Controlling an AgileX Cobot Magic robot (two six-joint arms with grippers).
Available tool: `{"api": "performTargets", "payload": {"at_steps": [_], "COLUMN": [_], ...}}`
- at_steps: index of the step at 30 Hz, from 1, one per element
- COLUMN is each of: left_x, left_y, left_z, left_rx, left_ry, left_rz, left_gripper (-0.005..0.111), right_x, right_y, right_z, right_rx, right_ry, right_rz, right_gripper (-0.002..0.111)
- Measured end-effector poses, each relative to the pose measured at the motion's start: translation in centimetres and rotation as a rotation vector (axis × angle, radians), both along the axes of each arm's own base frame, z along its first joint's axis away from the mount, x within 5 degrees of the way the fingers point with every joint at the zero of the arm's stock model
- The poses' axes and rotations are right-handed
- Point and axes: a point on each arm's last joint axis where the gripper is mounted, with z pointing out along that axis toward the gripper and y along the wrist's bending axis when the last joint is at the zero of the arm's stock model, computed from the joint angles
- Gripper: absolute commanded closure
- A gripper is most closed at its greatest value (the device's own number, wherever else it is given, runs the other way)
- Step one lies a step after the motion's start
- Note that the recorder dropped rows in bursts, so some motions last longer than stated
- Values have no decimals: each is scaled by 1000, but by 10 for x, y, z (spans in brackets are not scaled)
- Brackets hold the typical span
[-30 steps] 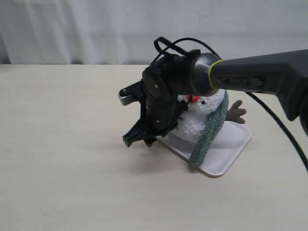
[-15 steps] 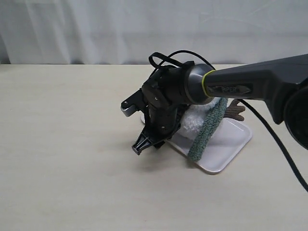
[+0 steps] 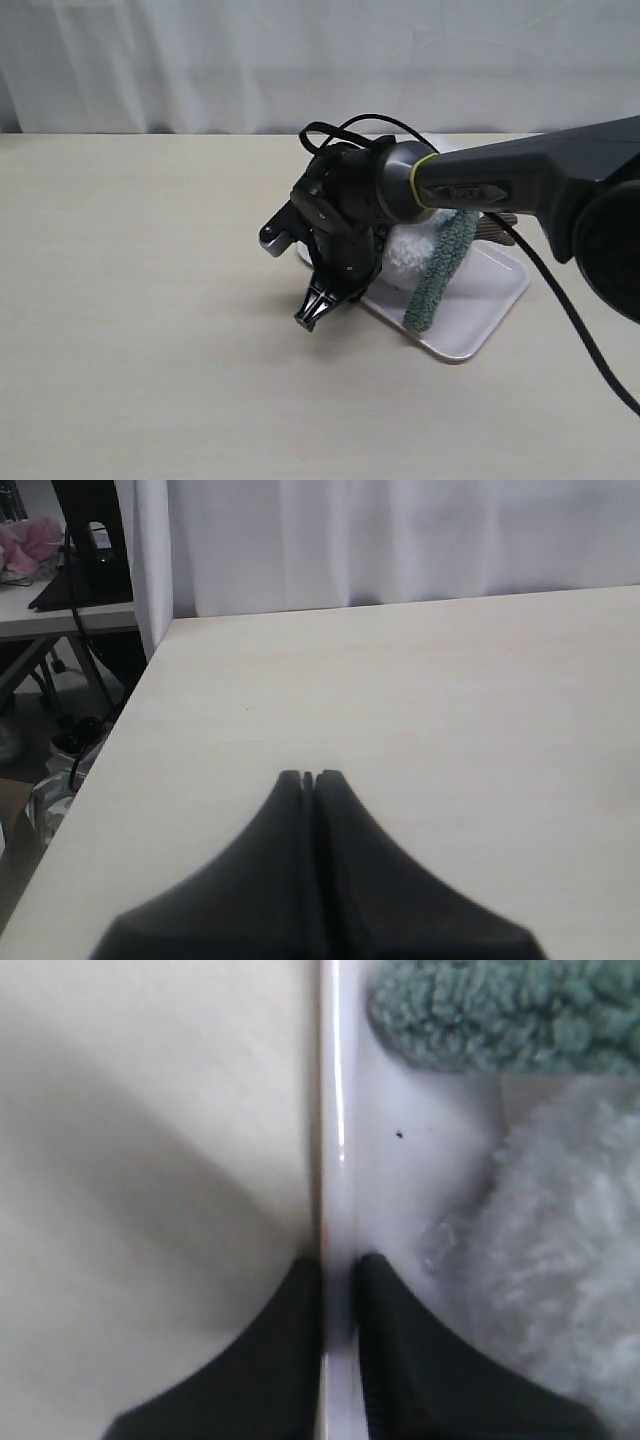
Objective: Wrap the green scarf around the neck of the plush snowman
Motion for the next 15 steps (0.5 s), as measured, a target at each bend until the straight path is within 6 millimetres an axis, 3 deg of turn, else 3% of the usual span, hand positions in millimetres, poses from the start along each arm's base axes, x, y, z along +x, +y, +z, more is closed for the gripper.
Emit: {"api": "performTargets", "payload": {"at_steps": [11,15], "left_x": [0,0], "left_y": [0,0], "left_z": [0,0], "left_rx": [0,0], "left_ry": [0,0], "left_rz": [0,0], "left_gripper": [107,107], "right_x": [-43,-50], "right_y": [47,52], "right_z": [0,-2], "right_rx": [-146,-225], "right_ry": [57,60], "right_rz": [422,495], "right_gripper": [104,104]}}
